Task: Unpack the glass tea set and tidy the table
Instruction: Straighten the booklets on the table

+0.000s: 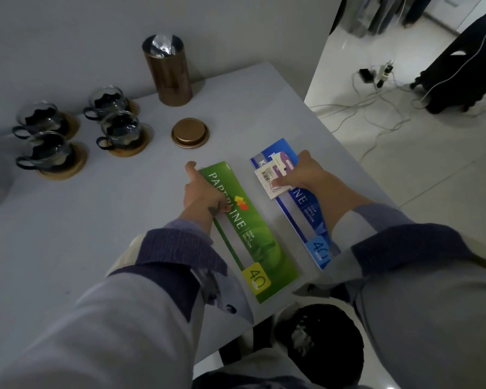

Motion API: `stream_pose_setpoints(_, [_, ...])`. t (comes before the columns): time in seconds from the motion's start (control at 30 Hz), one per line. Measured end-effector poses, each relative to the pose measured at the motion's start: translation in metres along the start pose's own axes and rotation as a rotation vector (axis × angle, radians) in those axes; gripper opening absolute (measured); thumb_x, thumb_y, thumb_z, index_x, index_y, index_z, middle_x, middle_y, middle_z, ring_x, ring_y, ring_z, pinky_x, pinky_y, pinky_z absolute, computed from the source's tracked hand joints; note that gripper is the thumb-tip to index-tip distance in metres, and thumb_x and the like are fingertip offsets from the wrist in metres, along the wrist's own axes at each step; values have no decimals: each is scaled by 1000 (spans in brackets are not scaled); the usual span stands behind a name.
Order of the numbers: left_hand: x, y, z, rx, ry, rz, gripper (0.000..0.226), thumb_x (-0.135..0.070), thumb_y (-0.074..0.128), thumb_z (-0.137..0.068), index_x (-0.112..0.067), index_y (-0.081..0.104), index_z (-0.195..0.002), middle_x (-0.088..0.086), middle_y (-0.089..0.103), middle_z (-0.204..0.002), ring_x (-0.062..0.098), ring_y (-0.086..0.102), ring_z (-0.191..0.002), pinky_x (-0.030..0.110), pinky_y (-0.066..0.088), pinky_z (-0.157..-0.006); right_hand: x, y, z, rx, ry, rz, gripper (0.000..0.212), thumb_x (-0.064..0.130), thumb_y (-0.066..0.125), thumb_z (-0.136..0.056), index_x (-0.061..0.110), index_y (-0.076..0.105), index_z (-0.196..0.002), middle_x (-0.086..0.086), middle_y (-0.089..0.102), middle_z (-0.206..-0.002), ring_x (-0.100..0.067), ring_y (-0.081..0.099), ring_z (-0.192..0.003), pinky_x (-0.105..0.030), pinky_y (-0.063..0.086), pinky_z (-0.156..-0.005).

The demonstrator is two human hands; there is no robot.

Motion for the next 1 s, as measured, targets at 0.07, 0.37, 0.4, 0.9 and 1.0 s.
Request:
stream_pose_setpoints(0.07, [10, -2, 2, -57, -95, 201, 104, 5, 73, -71, -20, 8, -147, 12, 51, -120, 30, 55, -107, 32, 45, -77, 9, -4, 5, 7, -85, -89, 74, 24, 80, -76, 11, 33, -132, -11, 56, -124, -27, 58, -113, -36, 50, -90])
stream_pose_setpoints(0.37, [-24, -7, 8, -20, -59, 517, 35, -7, 52, -92, -7, 52, -127, 11, 61, -105, 28, 63, -97, 41, 53, -90, 59, -27, 31, 241, -138, -620, 48, 21, 71, -85, 13, 48, -127, -12, 67, -116, -26, 67, -100, -46, 54, -89])
stream_pose_setpoints(0.4, [-33, -5, 9, 8, -67, 586, 37, -7, 52, -93, -9, 50, -130, 9, 62, -103, 25, 64, -94, 40, 55, -88, 63, -21, 33, 248, -143, -631, 46, 19, 69, -86, 13, 48, -126, -12, 67, -115, -26, 67, -100, -45, 55, -88])
stream_pose_setpoints(0.9, [-148, 4, -98, 6, 68, 542, 8, -15, 54, -95, -15, 53, -103, 3, 63, -97, 9, 58, -75, 21, 47, -58, 146, -25, -94, 168, -289, -433, 42, 23, 68, -87, 16, 52, -126, -6, 65, -114, -22, 64, -101, -34, 52, -86])
stream_pose_setpoints(1.0, [-166, -3, -139, -56, 51, 570, 13, -13, 52, -96, -10, 55, -108, 3, 63, -99, 9, 59, -75, 20, 46, -54, 177, -27, -140, 117, -366, -323, 44, 28, 66, -88, 15, 51, -127, -1, 61, -108, -18, 60, -96, -30, 48, -82])
Point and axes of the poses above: each hand's wrist, its own z-axis away from the middle knuckle, its own y-axis out of the palm, x = y × z, the point moved 8 cm from there along -z, towards the middle knuckle
